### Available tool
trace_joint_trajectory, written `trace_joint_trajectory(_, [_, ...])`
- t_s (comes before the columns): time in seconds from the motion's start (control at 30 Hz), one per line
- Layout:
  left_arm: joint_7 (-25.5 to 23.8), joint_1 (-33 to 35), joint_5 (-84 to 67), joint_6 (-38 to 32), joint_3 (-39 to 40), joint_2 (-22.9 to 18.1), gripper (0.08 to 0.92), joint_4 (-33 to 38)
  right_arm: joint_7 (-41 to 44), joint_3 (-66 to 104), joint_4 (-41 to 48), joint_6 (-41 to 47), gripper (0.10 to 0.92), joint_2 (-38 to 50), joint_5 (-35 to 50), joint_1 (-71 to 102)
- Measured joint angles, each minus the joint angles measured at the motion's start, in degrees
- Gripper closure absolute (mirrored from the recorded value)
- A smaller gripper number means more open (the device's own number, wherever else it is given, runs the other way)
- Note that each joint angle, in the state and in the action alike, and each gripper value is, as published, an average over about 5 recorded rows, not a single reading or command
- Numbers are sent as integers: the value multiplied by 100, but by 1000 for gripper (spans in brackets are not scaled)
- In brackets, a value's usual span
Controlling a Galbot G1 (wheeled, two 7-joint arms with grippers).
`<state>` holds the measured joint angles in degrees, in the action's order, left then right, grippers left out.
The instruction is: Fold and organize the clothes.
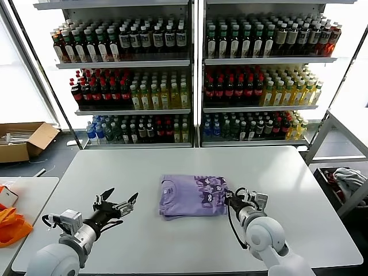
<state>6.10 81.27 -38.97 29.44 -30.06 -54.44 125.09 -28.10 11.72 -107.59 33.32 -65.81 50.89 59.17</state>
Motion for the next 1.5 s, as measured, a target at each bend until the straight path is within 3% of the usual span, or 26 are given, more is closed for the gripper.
trace_joint_trajectory(0.37, [14,204,244,16,160,-808,177,294,674,183,98,-51,566,-51,-2005,-49])
trace_joint_trajectory(0.77, [-88,505,721,-85,271,-1304,177,406,743,-193,71,-355,235,-749,-2908,93])
trace_joint_trajectory(1.13, [-156,578,1038,-109,402,-1519,177,355,333,-186,546,-357,202,-1099,-2476,173])
trace_joint_trajectory(1.5, [-255,645,1155,-111,433,-1547,177,327,141,-98,462,-382,203,-1149,-2192,436])
